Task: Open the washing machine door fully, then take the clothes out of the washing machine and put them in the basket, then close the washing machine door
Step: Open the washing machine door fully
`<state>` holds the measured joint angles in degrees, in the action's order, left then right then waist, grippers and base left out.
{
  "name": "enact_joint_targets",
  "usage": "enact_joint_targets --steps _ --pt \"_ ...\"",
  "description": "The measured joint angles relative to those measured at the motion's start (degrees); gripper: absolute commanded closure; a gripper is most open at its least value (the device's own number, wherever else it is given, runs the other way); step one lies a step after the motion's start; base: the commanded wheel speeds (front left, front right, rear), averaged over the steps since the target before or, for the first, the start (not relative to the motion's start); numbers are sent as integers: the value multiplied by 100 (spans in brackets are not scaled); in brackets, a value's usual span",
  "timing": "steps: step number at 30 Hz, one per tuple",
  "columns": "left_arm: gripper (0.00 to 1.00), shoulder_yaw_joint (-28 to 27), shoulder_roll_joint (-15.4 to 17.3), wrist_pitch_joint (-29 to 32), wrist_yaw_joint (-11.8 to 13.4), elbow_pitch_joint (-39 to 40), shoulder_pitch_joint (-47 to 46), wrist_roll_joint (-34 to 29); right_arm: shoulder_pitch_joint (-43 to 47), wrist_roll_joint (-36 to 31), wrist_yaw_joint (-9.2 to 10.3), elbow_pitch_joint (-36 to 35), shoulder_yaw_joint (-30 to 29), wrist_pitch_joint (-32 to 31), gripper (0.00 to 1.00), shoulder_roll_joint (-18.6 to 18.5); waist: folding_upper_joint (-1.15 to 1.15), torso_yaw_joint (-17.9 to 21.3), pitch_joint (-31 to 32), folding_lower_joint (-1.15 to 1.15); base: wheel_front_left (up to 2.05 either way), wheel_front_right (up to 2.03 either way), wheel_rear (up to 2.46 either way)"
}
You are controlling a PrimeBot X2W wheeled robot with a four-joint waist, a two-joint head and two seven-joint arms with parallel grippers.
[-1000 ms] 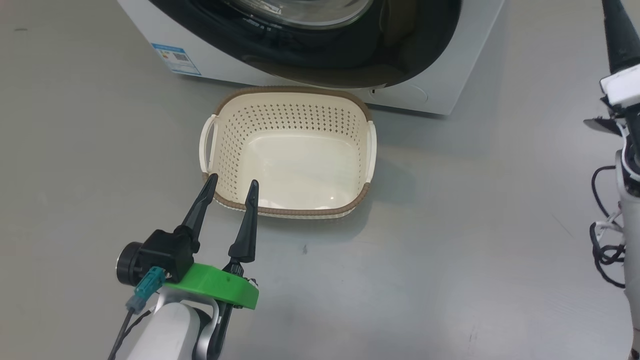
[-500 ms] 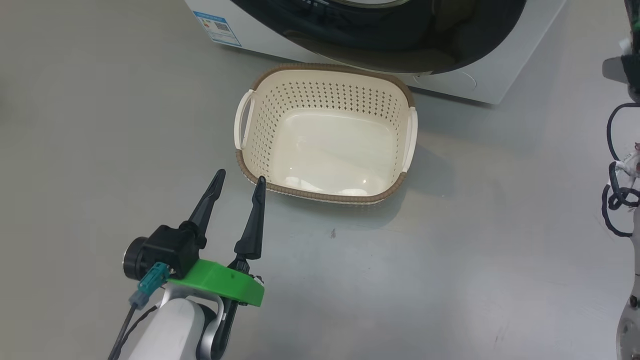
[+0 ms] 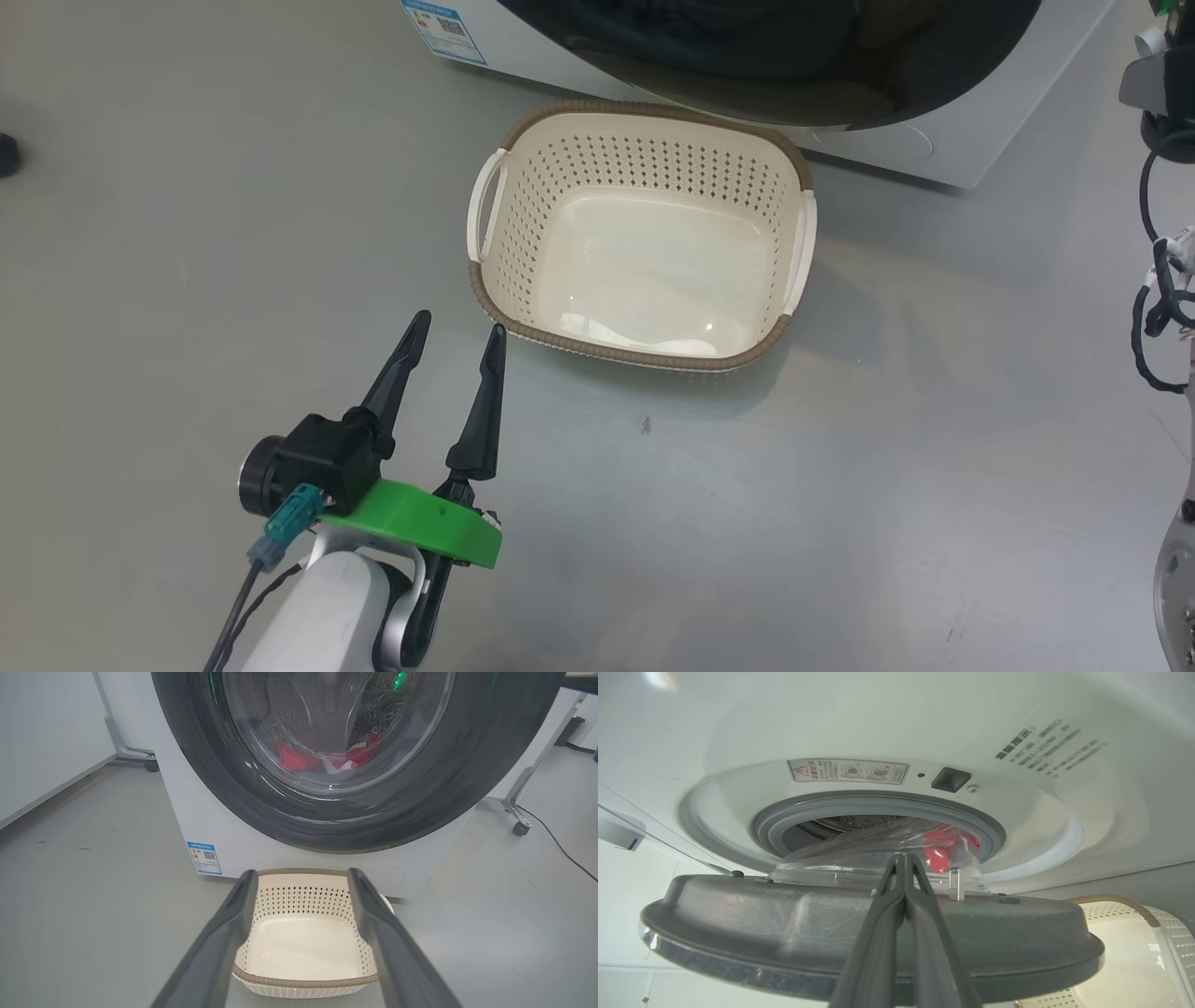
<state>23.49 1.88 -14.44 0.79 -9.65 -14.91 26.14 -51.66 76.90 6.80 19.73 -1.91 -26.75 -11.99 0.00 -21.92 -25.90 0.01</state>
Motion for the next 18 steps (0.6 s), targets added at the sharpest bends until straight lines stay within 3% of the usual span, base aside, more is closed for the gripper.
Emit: enact_joint_targets --steps 18 --pt "0 10 -2 0 62 -1 -86 8 -462 469 51 668 -154 -593 100 143 0 -102 -68 0 0 0 0"
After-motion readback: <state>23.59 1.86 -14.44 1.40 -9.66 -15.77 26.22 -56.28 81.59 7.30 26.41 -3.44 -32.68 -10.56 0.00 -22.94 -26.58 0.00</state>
